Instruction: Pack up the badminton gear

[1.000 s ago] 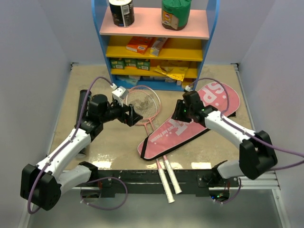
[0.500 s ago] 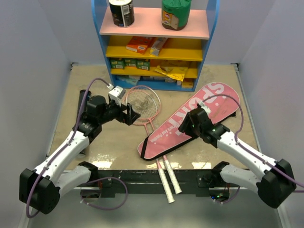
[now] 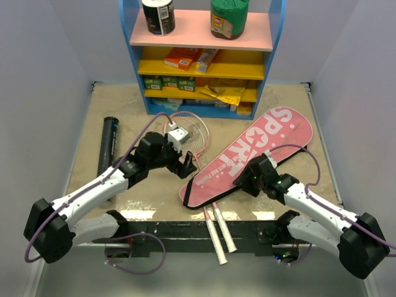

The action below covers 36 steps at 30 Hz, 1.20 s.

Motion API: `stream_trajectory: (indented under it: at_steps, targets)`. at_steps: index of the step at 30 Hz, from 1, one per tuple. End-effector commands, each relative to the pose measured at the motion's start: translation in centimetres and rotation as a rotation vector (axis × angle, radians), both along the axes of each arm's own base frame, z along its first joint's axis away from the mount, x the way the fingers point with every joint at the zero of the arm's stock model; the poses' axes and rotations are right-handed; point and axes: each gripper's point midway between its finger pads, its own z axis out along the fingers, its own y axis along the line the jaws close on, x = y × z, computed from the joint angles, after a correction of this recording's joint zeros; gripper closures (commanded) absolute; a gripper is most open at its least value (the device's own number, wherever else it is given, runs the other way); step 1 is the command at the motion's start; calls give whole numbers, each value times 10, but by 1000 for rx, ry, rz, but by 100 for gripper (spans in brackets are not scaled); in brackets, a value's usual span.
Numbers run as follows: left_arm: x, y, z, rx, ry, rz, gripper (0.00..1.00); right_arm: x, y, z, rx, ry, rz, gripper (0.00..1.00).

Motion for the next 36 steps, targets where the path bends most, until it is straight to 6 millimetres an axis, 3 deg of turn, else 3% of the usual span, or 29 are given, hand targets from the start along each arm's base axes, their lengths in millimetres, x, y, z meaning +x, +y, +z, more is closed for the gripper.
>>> stream_trajectory:
  at_steps: [1,5,9,12,15,16,18,29,36]
  targets:
    - [4,-17,2,98,-59,1,4,4,9,-8,78,16,-67,47]
    - [5,-22,-13,206,-75,22,4,9,6,-13,77,7,-115,48]
    - [-4,-41,-12,287,-160,17,4,11,3,-16,95,-5,-160,52]
    - [-8,-53,-24,360,-212,17,4,13,-3,-18,95,-17,-205,61]
    - [-19,-70,-31,398,-285,-18,5,16,-7,-16,94,-47,-228,80]
    - [-22,-74,-33,414,-311,-31,4,17,-9,-15,89,-52,-235,91]
    - [-31,-88,-34,441,-375,-64,4,19,-13,-11,82,-76,-246,100]
    - [-41,-129,-17,431,-507,-135,0,24,-19,14,55,-151,-225,100]
    - [-54,-142,-27,451,-516,-195,0,26,-18,30,68,-187,-208,100]
